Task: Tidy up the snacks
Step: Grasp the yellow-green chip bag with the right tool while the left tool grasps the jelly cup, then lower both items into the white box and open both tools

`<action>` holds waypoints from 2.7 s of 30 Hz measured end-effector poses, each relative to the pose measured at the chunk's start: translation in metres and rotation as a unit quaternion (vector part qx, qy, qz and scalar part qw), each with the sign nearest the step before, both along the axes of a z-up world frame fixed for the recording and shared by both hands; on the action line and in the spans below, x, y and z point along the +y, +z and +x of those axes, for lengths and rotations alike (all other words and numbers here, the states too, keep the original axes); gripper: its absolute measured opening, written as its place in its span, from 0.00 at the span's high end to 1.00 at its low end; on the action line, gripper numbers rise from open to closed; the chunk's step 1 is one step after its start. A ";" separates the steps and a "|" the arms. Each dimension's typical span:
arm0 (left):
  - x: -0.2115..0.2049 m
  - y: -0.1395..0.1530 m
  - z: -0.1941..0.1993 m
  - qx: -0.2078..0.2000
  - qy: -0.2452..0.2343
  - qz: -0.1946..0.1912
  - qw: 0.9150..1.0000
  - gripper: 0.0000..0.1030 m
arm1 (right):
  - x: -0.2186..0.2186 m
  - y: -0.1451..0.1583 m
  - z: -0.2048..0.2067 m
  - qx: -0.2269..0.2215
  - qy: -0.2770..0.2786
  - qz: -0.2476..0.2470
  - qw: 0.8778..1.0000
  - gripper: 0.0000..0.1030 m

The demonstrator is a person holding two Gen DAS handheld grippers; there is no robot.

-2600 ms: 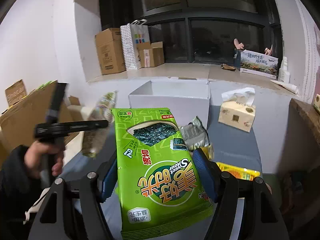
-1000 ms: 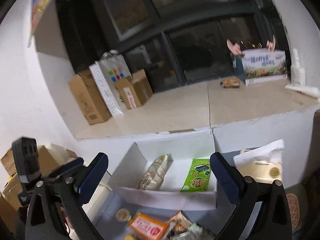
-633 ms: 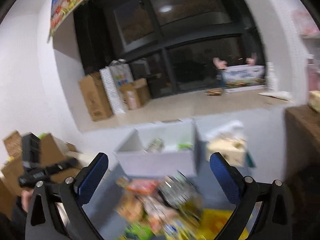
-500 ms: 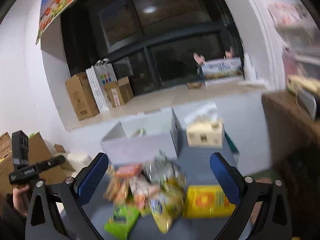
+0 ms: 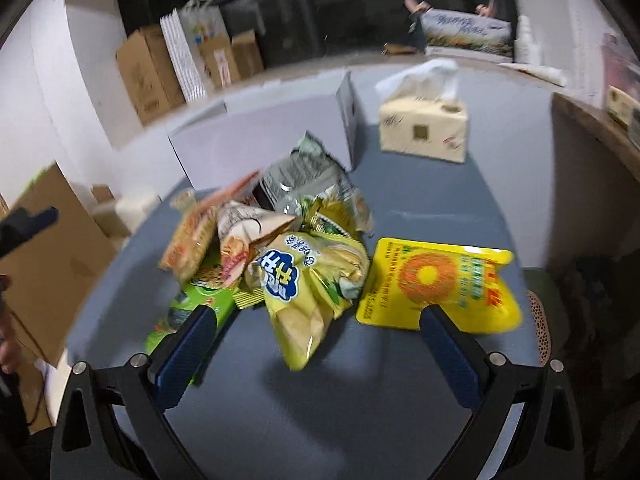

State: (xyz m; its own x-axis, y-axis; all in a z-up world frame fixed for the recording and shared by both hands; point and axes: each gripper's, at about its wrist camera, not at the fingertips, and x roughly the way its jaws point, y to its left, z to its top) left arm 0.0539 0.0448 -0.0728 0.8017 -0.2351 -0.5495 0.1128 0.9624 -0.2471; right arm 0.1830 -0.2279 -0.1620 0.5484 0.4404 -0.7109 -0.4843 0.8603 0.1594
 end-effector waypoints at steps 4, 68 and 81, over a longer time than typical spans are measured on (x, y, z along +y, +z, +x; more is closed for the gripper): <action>0.005 -0.004 -0.002 0.007 0.004 0.004 1.000 0.00 | 0.019 -0.015 0.025 0.008 0.012 -0.040 0.999 0.00; 0.049 0.030 0.156 -0.046 -0.004 0.034 0.998 0.50 | 0.059 0.105 0.074 -0.066 0.039 0.115 0.990 0.35; 0.082 0.032 0.299 0.025 0.051 0.033 0.998 0.50 | 0.142 0.098 0.245 0.026 -0.026 0.053 0.998 0.35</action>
State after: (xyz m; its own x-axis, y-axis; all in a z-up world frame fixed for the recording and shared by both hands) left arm 0.3532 0.1271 -0.0405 0.7911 -0.1152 -0.6008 0.0018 0.9825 -0.1860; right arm 0.4276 -0.0859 -0.0645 0.5367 0.4855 -0.6901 -0.4275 0.8616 0.2737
